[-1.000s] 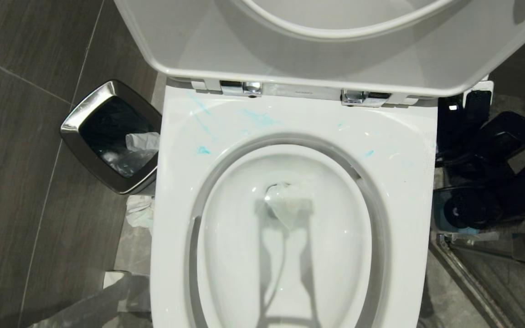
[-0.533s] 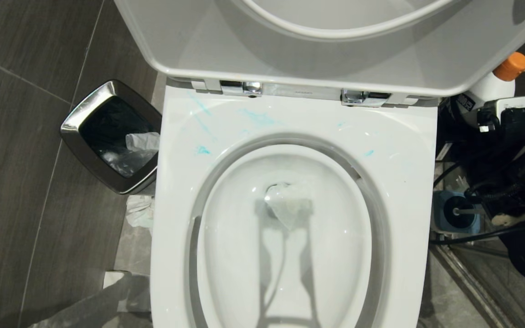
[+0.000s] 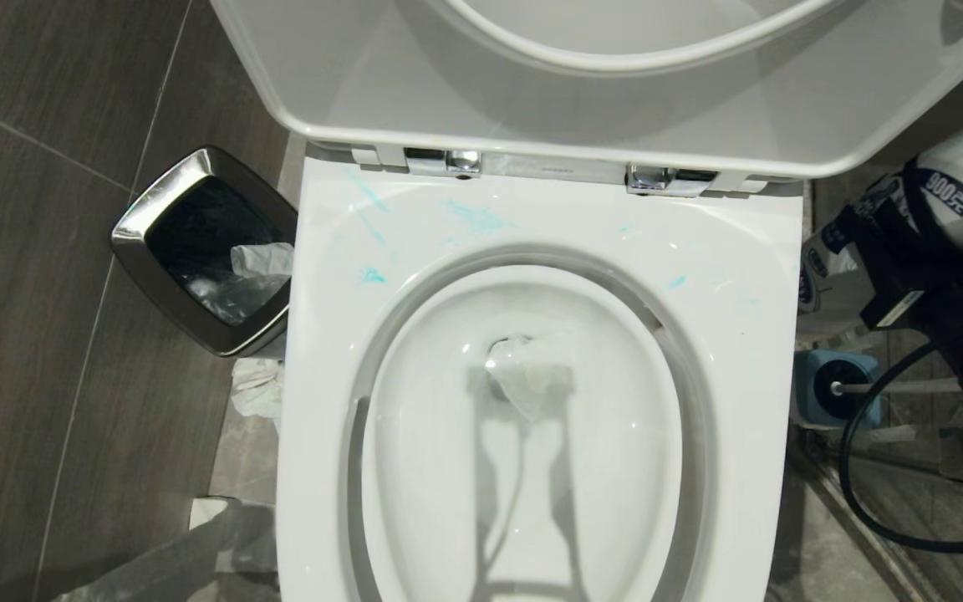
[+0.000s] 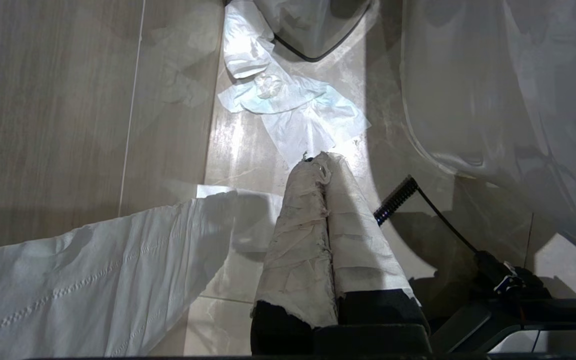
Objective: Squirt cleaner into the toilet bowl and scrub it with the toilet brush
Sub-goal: Pour in the cleaning agent
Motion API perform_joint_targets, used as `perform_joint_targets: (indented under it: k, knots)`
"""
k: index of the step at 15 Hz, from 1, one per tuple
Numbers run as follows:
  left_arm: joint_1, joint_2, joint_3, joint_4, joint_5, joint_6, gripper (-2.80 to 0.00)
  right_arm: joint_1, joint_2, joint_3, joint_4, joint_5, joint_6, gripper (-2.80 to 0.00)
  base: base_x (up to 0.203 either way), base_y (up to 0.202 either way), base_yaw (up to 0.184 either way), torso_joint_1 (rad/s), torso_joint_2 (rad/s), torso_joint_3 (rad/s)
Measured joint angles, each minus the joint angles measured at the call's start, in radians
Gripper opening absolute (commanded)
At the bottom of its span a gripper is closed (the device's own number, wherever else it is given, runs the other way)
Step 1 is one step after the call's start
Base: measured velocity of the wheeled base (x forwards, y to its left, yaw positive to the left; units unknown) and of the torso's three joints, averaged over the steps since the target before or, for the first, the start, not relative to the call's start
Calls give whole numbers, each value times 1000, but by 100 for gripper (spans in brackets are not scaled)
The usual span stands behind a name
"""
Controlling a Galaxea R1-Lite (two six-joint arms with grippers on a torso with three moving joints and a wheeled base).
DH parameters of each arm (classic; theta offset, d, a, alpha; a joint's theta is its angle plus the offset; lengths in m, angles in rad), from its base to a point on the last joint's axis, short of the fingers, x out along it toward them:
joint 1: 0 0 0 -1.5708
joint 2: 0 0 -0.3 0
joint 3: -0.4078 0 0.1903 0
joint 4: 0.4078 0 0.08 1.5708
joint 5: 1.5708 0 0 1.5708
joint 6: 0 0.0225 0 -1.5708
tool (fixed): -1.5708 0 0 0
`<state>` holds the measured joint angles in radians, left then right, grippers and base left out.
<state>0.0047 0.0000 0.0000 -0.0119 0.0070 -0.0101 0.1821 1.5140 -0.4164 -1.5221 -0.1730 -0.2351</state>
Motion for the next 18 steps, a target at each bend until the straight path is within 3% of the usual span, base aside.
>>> perform_joint_targets:
  k: [6, 9, 13, 14, 18]
  knots:
    - [0, 0, 0, 0, -1, 0, -280, 25, -217, 128, 101, 12, 39, -280, 0, 0, 0, 0, 0, 0]
    - [0, 0, 0, 0, 0, 0, -280, 33, -354, 117, 286, 14, 49, -280, 0, 0, 0, 0, 0, 0]
    - [0, 0, 0, 4, -5, 34, -280, 35, -562, 16, 699, 14, 51, -280, 0, 0, 0, 0, 0, 0]
    - [-1, 0, 0, 1, -3, 17, -280, 36, -600, 0, 788, 11, 51, -280, 0, 0, 0, 0, 0, 0]
    - [-1, 0, 0, 0, -2, 1, -280, 35, -661, 8, 841, 8, 60, -280, 0, 0, 0, 0, 0, 0]
